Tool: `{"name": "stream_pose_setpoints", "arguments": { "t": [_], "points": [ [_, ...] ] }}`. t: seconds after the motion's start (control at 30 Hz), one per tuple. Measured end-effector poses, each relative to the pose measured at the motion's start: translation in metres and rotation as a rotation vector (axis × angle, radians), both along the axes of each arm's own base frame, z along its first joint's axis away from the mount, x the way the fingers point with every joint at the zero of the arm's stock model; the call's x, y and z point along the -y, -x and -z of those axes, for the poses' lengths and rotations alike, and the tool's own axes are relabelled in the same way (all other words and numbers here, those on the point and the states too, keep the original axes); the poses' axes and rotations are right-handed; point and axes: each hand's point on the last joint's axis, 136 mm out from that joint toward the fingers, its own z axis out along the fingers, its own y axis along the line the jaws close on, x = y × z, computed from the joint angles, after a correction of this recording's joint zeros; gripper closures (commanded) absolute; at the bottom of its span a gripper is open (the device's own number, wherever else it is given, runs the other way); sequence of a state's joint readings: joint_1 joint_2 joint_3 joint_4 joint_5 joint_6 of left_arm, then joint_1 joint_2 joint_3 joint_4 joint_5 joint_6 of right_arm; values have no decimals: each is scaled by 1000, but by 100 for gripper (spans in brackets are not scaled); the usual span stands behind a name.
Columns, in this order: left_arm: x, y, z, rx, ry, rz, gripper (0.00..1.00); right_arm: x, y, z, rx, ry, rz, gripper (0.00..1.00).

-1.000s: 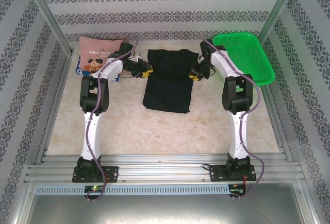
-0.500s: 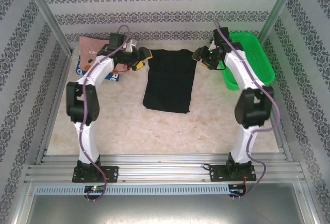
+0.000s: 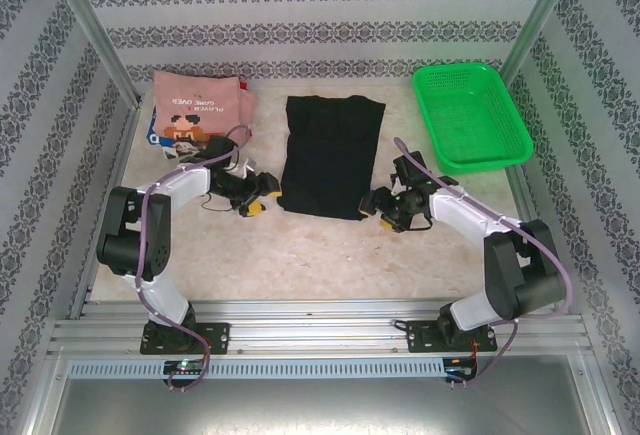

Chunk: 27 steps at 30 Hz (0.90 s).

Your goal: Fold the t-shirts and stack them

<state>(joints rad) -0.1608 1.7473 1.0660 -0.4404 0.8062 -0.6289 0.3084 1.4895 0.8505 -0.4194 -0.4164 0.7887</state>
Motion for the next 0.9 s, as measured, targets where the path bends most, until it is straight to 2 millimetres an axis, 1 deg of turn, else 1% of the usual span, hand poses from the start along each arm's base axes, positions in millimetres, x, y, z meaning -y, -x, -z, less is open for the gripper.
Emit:
{"name": "stream_pose_setpoints", "arguments": {
  "t": [0.1,0.27,0.33,0.5,0.7,0.83,0.9],
  "points": [
    [9,-6,5,23,5,10,33,-6,-14,3,38,-24,11,38],
    [18,-18,23,20,11,-5,36,-11,-28,16,55,-38,25,38],
    [17,-20,31,12,2,-16,37,-12,-30,22,43,-37,30,39],
    [16,-28,34,23,-9,-39,40,-14,-26,36,-1,-32,29,41],
    [21,-37,40,32,-9,-50,43,-18,-27,39,-10,-39,31,44],
    [22,-42,41,32,-9,-56,51,-19,-31,42,-33,-41,42,55],
    [24,-47,43,32,-8,-57,61,-21,-36,43,-40,-40,43,63]
  ]
}}
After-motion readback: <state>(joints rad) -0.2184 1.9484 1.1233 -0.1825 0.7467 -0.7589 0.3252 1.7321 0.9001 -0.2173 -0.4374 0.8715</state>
